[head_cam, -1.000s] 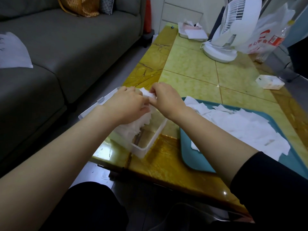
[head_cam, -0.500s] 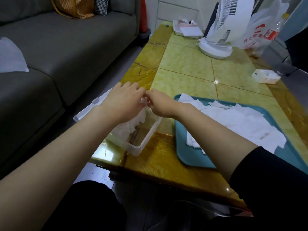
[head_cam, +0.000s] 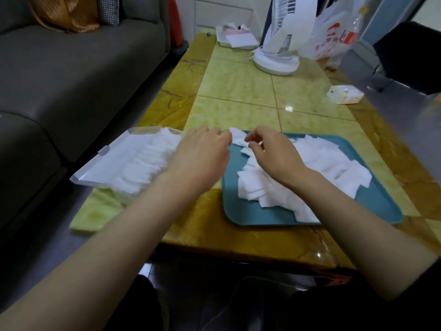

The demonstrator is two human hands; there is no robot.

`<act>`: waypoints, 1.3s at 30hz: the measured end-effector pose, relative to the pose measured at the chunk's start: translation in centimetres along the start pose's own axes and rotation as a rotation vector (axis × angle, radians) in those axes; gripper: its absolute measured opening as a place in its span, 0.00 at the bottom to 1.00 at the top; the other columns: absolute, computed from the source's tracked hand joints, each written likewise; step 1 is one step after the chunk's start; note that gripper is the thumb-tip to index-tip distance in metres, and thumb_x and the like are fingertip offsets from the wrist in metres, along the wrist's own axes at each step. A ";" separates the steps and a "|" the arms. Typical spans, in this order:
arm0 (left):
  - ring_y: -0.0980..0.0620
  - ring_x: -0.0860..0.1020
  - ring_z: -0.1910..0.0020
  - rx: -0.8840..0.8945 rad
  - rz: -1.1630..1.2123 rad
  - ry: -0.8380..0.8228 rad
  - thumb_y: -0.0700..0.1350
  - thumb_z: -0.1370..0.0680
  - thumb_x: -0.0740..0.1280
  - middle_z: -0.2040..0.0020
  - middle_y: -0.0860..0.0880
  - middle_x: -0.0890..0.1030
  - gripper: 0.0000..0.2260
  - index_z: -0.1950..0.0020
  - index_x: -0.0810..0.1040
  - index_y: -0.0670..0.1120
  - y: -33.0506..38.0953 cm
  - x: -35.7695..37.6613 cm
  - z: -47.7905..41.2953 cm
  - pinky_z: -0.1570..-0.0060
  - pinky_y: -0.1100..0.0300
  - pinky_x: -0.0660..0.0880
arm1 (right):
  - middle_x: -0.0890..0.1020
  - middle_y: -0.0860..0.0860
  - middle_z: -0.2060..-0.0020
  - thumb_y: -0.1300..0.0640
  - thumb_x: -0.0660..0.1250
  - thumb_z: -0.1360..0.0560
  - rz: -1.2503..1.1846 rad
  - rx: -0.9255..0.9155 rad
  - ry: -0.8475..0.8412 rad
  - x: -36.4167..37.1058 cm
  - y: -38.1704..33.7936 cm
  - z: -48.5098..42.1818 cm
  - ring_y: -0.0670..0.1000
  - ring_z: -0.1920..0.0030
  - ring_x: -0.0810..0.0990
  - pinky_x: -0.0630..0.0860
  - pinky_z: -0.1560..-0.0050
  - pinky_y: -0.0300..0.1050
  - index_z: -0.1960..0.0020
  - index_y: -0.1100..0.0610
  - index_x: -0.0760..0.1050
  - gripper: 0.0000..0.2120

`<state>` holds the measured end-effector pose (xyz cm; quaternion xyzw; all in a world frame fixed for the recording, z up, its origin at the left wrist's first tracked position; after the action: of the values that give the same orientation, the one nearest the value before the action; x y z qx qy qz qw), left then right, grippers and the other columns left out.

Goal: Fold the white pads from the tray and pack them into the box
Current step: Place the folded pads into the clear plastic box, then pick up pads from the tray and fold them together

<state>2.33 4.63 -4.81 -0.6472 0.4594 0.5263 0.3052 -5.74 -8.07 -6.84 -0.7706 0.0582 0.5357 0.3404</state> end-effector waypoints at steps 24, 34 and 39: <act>0.52 0.75 0.61 -0.322 0.870 -0.073 0.43 0.24 0.69 0.61 0.50 0.78 0.05 0.53 0.76 0.43 2.3 6.5 0.2 0.62 0.59 0.70 | 0.80 0.50 0.57 0.57 0.71 0.28 -0.653 0.193 -0.116 1.3 2.7 4.7 0.45 0.57 0.80 0.74 0.60 0.32 0.42 0.52 0.65 0.19; 0.58 0.80 0.65 -0.495 1.155 0.094 0.38 0.24 0.65 0.61 0.49 0.82 0.05 0.54 0.77 0.48 0.0 5.0 0.0 0.63 0.66 0.73 | 0.72 0.49 0.36 0.53 0.71 0.29 0.133 -0.059 -0.364 2.5 4.0 5.7 0.51 0.36 0.67 0.66 0.39 0.44 0.33 0.52 0.70 0.26; 0.61 0.78 0.69 -0.528 1.127 0.119 0.36 0.23 0.64 0.62 0.51 0.81 0.06 0.50 0.77 0.45 -0.4 4.3 0.0 0.68 0.71 0.72 | 0.82 0.51 0.50 0.56 0.62 0.23 0.052 -0.017 -0.118 1.7 4.2 5.6 0.53 0.47 0.77 0.72 0.51 0.46 0.46 0.52 0.80 0.10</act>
<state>2.80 3.61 -9.00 -0.3871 0.6008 0.6654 -0.2156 -11.36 -7.52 -11.31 -0.7388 0.0538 0.5892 0.3227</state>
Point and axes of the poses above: each hand's wrist, its own z-axis away from the middle knuckle, its own x-axis out of the palm, y = z × x, the point moved 3 cm from there along -z, towards the middle knuckle
